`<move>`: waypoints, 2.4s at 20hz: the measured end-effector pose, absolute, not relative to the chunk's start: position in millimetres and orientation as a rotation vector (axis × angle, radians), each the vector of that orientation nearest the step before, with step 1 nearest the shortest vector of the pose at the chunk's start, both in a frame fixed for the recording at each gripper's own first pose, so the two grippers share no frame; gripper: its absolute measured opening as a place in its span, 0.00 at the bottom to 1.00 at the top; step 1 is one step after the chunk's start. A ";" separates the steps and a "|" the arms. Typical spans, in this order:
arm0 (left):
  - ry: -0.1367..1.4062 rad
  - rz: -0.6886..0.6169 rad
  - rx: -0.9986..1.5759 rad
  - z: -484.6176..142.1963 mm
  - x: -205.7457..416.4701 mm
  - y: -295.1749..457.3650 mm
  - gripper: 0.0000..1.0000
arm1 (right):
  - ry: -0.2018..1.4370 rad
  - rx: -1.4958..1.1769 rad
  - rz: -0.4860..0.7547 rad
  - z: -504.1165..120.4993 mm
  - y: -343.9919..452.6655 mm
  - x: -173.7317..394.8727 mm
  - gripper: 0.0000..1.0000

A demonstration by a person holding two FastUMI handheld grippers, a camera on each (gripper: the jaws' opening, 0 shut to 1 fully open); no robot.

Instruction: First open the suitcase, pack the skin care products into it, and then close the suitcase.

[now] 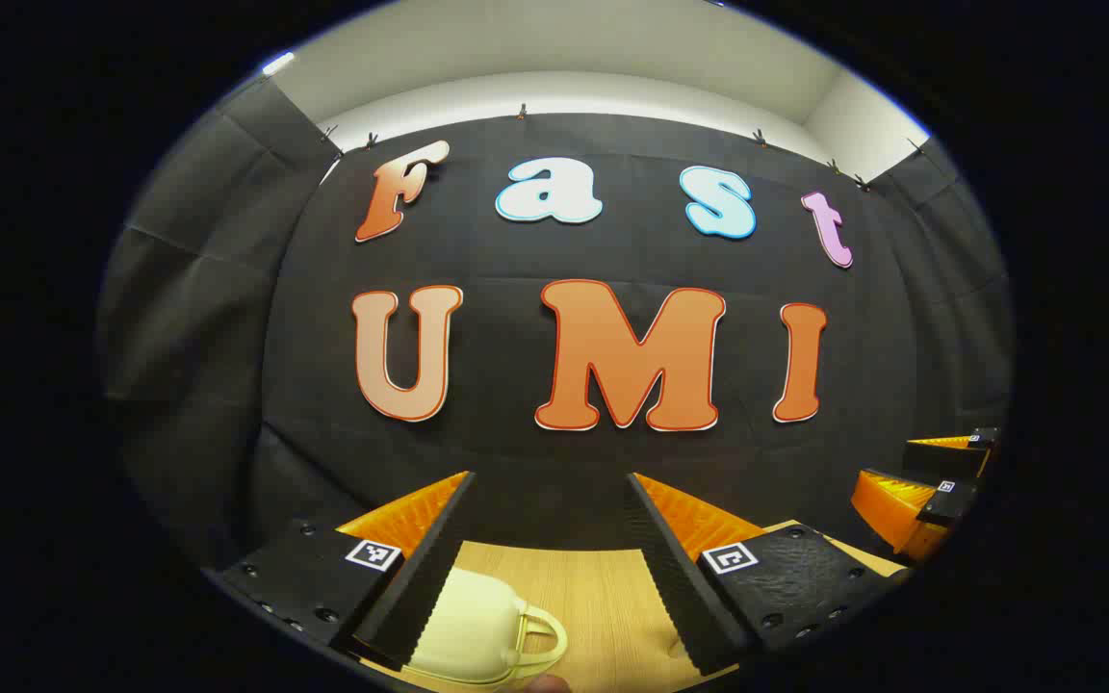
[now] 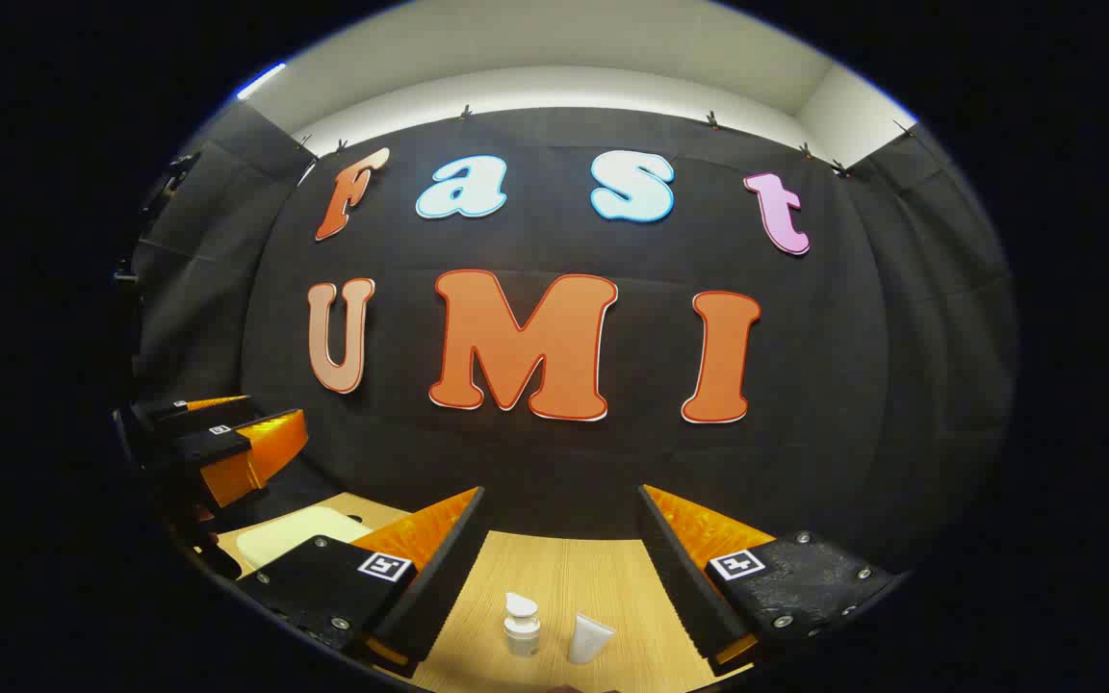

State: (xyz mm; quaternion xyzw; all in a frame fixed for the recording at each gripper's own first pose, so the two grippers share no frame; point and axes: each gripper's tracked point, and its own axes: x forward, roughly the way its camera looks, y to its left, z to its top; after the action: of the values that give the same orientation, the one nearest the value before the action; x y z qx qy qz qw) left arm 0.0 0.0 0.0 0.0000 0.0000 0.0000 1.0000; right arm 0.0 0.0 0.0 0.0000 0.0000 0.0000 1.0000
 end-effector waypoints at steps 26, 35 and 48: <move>0.062 -0.102 0.307 -27.4 -0.1 17.4 0.99 | -0.044 -0.045 -0.036 3.4 -30.7 18.2 0.97; 0.229 -0.195 0.591 -71.3 -20.0 46.7 0.96 | -0.051 -0.054 -0.106 6.2 -65.5 24.7 0.98; 0.488 -0.272 1.017 -109.9 -35.9 112.5 0.82 | -0.046 -0.069 -0.173 12.0 -84.1 20.6 0.97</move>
State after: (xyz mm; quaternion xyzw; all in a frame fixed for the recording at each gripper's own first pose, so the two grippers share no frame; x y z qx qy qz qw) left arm -35.9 112.5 -109.9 0.4805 0.2304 -0.1283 0.8364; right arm 20.6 -84.1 12.0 -0.0344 -0.0231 -0.0863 0.9954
